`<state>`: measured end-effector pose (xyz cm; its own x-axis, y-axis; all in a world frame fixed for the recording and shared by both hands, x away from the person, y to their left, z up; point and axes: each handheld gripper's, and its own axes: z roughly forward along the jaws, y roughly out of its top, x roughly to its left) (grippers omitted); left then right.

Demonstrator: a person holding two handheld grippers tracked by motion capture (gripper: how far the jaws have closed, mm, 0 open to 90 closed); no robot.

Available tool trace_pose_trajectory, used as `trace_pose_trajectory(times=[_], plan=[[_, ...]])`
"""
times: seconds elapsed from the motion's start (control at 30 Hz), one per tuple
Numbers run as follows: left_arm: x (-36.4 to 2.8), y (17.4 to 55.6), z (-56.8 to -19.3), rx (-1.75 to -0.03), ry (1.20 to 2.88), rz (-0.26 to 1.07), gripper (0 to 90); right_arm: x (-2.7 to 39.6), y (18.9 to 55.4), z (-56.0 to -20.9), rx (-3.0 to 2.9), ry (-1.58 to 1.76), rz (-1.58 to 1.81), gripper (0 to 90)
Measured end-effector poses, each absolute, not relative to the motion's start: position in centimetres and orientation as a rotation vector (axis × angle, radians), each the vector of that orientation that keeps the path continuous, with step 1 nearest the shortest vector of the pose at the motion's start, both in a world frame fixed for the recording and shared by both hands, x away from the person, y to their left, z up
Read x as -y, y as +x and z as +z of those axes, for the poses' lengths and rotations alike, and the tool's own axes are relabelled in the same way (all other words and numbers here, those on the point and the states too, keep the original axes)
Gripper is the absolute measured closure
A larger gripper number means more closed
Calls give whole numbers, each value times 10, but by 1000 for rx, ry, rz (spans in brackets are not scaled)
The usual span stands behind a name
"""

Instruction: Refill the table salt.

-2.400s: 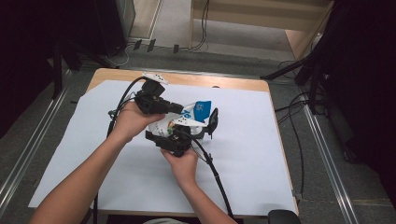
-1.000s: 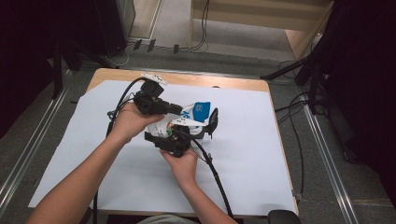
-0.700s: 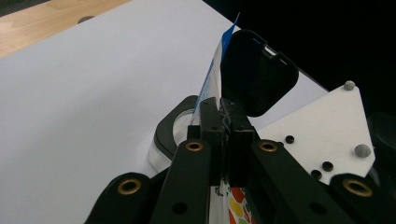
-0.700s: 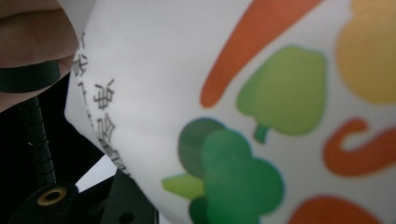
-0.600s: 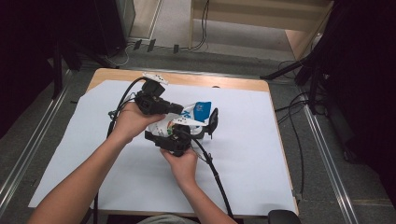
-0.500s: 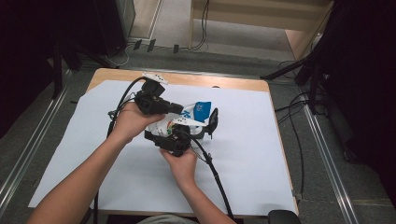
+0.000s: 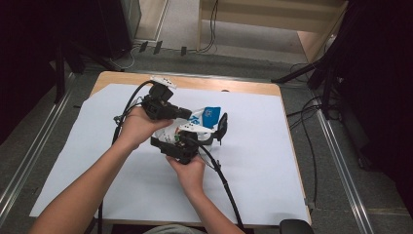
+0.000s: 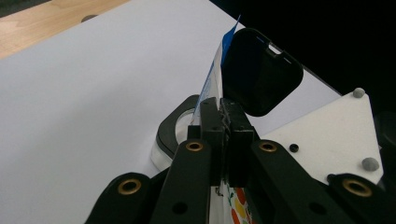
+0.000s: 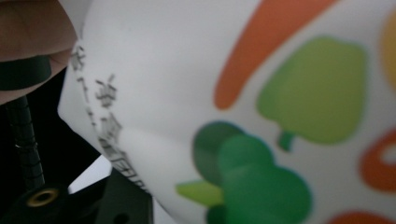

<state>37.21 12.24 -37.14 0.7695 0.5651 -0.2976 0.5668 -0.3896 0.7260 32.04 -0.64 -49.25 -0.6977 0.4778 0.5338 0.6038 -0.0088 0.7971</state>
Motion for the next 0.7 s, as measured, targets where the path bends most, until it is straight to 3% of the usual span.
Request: trace_pose_trajectory(times=[0.7], plan=[[-122,372,-372,-841,2073,-10,894,8,319,-493,2111,-1180,-1815,588]])
